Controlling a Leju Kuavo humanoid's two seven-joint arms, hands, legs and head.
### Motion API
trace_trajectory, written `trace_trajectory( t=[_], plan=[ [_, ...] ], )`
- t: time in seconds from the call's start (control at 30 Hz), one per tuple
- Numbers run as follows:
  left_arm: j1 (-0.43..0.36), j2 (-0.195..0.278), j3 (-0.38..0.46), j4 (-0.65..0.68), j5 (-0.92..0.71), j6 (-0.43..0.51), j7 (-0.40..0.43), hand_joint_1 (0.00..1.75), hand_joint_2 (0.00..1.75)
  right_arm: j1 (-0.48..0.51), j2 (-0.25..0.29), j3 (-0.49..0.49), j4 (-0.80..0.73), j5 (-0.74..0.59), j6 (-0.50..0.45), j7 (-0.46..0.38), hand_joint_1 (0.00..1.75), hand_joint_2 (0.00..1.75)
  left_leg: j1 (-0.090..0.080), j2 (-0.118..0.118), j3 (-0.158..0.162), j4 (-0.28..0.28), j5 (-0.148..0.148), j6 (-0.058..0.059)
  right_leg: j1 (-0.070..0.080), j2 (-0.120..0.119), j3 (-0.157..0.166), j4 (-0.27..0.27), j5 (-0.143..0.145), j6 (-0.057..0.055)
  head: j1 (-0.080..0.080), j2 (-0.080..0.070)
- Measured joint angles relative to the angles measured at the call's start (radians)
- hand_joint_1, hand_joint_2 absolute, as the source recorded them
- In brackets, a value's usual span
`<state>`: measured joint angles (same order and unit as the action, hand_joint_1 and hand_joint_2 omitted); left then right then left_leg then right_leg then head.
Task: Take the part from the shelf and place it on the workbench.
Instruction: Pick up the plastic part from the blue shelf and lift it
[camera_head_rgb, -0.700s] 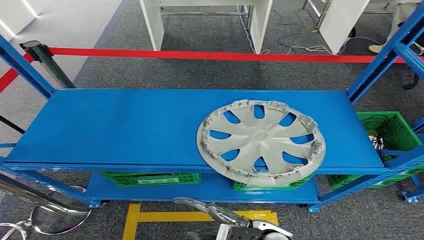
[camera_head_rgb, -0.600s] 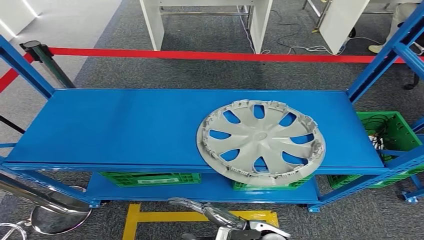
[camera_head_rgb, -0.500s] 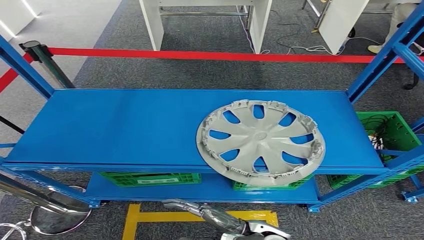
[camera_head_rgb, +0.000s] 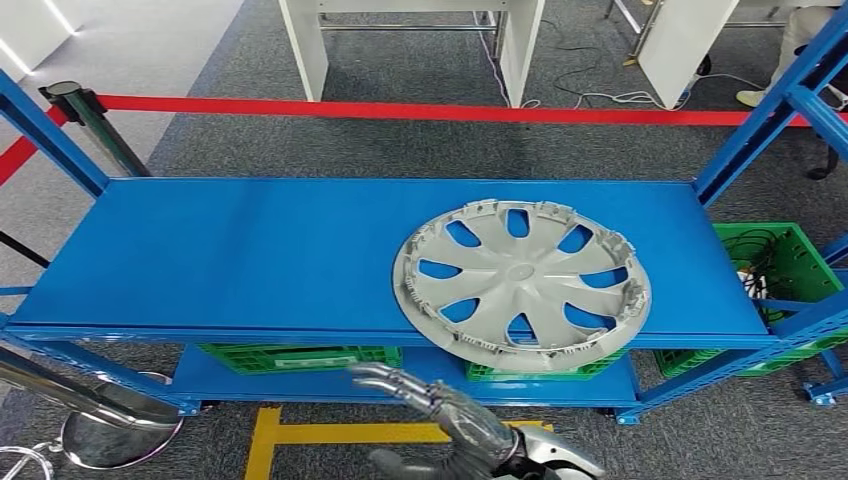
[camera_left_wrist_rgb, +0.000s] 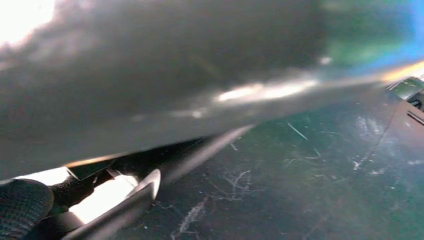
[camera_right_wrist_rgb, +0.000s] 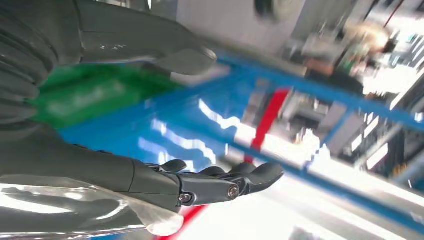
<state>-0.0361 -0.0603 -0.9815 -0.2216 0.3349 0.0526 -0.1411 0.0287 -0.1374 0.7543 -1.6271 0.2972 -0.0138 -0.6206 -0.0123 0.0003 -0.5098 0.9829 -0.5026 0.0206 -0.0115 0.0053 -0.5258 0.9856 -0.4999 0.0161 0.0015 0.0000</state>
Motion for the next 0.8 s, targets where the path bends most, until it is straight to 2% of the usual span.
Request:
trace_trajectory(
  t=[0.13,0.27,0.43,0.6,0.8],
  plan=[
    [0.0,-0.001,0.0,0.0,0.004,0.001,-0.003,0.0,0.0,-0.001,-0.006,-0.005,-0.013,0.026,-0.057,-0.004,0.0,1.75,0.0,0.0,0.0,0.0,0.0,0.0,0.0,0.0,0.0,0.0,0.0,0.0,0.0,0.0],
    [0.001,-0.007,0.0,0.0,0.018,0.019,-0.021,0.0,0.0,-0.013,-0.034,-0.026,-0.067,0.158,-0.356,-0.02,0.0,1.75,0.0,0.0,0.0,0.0,0.0,0.0,0.0,0.0,0.0,0.0,0.0,0.0,0.0,0.0],
    [0.001,-0.011,-0.007,0.0,0.009,0.04,-0.024,0.0,0.0,-0.018,-0.039,-0.035,-0.077,0.277,-0.525,0.001,0.0,1.75,0.0,0.0,0.0,0.0,0.0,0.0,0.0,0.0,-0.001,0.0,0.0,0.0,-0.001,0.0],
    [0.0,-0.014,-0.02,0.0,-0.004,0.071,-0.039,0.0,0.0,-0.009,-0.031,-0.075,-0.079,0.418,-0.627,0.006,0.0,1.75,0.0,0.0,0.0,0.0,0.0,0.0,0.0,0.001,-0.001,0.0,0.0,0.0,-0.001,0.0],
    [-0.001,-0.016,-0.023,0.0,-0.011,0.105,-0.058,0.0,0.0,0.016,-0.008,-0.129,-0.087,0.511,-0.65,-0.006,0.0,1.75,0.0,0.0,0.0,0.0,0.0,0.0,0.0,0.001,-0.001,0.0,0.0,0.0,-0.001,0.0]
  ],
)
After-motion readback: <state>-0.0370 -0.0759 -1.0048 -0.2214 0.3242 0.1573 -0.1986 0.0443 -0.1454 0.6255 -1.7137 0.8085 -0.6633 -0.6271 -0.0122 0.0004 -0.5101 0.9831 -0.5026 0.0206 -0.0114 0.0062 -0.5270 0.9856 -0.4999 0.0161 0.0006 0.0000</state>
